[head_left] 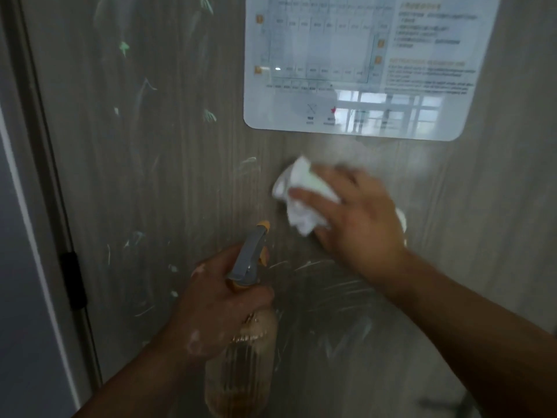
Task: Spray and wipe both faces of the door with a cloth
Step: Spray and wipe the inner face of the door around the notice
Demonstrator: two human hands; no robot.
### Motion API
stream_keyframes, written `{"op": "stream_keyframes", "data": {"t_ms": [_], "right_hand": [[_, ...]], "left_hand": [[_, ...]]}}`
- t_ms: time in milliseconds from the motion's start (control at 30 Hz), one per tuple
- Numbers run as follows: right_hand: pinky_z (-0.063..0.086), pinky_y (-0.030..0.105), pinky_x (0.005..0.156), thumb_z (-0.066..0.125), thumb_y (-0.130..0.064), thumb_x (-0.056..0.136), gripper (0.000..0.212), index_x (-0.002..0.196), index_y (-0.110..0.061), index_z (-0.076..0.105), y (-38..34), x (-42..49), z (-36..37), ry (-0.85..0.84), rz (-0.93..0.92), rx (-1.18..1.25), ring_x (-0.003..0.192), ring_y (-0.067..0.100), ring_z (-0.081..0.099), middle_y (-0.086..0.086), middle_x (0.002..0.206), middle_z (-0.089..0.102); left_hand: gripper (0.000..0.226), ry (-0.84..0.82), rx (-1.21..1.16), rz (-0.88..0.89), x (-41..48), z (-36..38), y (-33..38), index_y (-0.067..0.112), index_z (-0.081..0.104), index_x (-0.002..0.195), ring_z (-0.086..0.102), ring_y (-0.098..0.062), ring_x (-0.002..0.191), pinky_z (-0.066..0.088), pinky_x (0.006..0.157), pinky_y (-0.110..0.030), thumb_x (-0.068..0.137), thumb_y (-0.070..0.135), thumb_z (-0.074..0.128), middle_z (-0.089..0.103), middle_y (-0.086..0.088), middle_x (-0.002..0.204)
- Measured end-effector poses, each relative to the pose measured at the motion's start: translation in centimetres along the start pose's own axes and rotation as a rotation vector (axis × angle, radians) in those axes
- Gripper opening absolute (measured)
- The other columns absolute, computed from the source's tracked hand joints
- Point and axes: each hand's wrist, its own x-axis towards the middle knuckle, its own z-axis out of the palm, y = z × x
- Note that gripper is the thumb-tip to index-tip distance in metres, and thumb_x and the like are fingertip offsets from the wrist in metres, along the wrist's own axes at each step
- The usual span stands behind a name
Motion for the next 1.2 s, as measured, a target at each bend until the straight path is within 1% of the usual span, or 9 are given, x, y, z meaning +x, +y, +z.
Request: {"op": "stream_keyframes", "data": {"t_ms": [67, 133, 300, 467, 600, 733, 967, 1100, 1200], "right_hand": [[0.048, 0.050, 0.093, 0.088, -0.032, 0.073, 0.080, 0.144, -0.037, 0.052, -0.7, -5.5, 0.6, -0.163, -0.120, -0.007, 0.124, 0.037, 0.050, 0.011, 0.148, 0.055], [0.051, 0.050, 0.090, 0.084, -0.032, 0.075, 0.079, 0.146, -0.037, 0.048, 0.5, -9.2, 0.0, -0.225, -0.175, -0.028, 0.121, 0.036, 0.049, 0.011, 0.147, 0.056], [0.048, 0.047, 0.091, 0.059, -0.040, 0.099, 0.043, 0.141, -0.030, 0.063, 7.1, -7.7, -3.9, 0.049, 0.114, -0.064, 0.110, 0.045, 0.059, 0.016, 0.145, 0.057], [0.049, 0.042, 0.091, 0.067, -0.041, 0.099, 0.040, 0.134, -0.022, 0.069, 10.0, -6.1, -5.4, 0.244, 0.362, -0.047, 0.111, 0.041, 0.063, 0.014, 0.139, 0.061], [0.045, 0.039, 0.100, 0.067, -0.038, 0.099, 0.048, 0.143, -0.022, 0.061, 9.5, -6.7, -5.3, 0.181, 0.340, -0.003, 0.122, 0.039, 0.058, 0.014, 0.148, 0.053], [0.044, 0.043, 0.105, 0.059, -0.045, 0.104, 0.055, 0.152, -0.021, 0.050, 9.8, -8.0, -5.7, 0.083, 0.300, -0.021, 0.127, 0.039, 0.054, 0.014, 0.157, 0.045], [0.054, 0.030, 0.084, 0.073, -0.041, 0.097, 0.044, 0.132, -0.016, 0.068, 7.8, -9.0, -4.5, 0.383, 0.444, 0.031, 0.111, 0.026, 0.066, 0.018, 0.137, 0.058], [0.053, 0.040, 0.097, 0.061, -0.048, 0.102, 0.055, 0.149, -0.020, 0.055, 7.2, -10.3, -4.0, 0.282, 0.404, -0.032, 0.126, 0.030, 0.058, 0.013, 0.150, 0.051], [0.051, 0.050, 0.094, 0.055, -0.052, 0.104, 0.055, 0.152, -0.025, 0.051, 6.9, -10.9, -3.4, 0.270, 0.412, -0.131, 0.126, 0.036, 0.055, 0.012, 0.152, 0.050]], "left_hand": [[0.034, -0.014, 0.035, 0.015, -0.2, 0.5, 0.1, 0.028, 0.074, 0.098, 0.054, -0.011, 0.051, 0.052, 0.053, -0.037, 0.065, 0.021, 0.076, 0.055, 0.006, 0.054], [0.036, -0.018, 0.059, 0.032, -0.6, 1.1, 0.0, 0.028, 0.074, 0.099, 0.053, -0.011, 0.053, 0.051, 0.052, -0.037, 0.064, 0.022, 0.077, 0.055, 0.005, 0.056], [0.038, -0.057, -0.008, -0.001, -1.3, 3.2, -0.5, 0.022, 0.073, 0.099, 0.043, -0.017, 0.051, 0.044, 0.050, -0.037, 0.063, 0.013, 0.076, 0.046, 0.004, 0.054], [0.036, -0.113, 0.091, 0.053, -1.5, 5.5, -0.5, 0.020, 0.071, 0.097, 0.042, -0.007, 0.050, 0.041, 0.054, -0.030, 0.062, 0.015, 0.074, 0.050, 0.013, 0.055], [0.034, -0.176, 0.096, 0.006, -1.6, 7.3, -0.6, 0.017, 0.068, 0.097, 0.047, -0.011, 0.047, 0.043, 0.047, -0.029, 0.063, 0.015, 0.072, 0.050, 0.007, 0.053], [0.032, -0.186, 0.161, 0.007, -2.1, 8.8, -1.5, 0.014, 0.068, 0.093, 0.048, -0.009, 0.053, 0.045, 0.053, -0.030, 0.062, 0.021, 0.073, 0.053, 0.007, 0.059], [0.030, -0.254, 0.120, -0.031, -4.2, 11.3, -3.7, 0.018, 0.067, 0.094, 0.049, -0.010, 0.048, 0.044, 0.049, -0.029, 0.065, 0.018, 0.072, 0.053, 0.009, 0.055], [0.029, -0.254, 0.137, -0.037, -5.1, 12.3, -5.4, 0.020, 0.068, 0.092, 0.051, -0.010, 0.053, 0.046, 0.053, -0.030, 0.063, 0.022, 0.071, 0.055, 0.012, 0.058], [0.024, -0.249, 0.138, -0.021, -5.4, 12.4, -5.8, 0.018, 0.067, 0.088, 0.053, -0.011, 0.058, 0.046, 0.054, -0.026, 0.065, 0.019, 0.072, 0.058, 0.004, 0.064]]}}
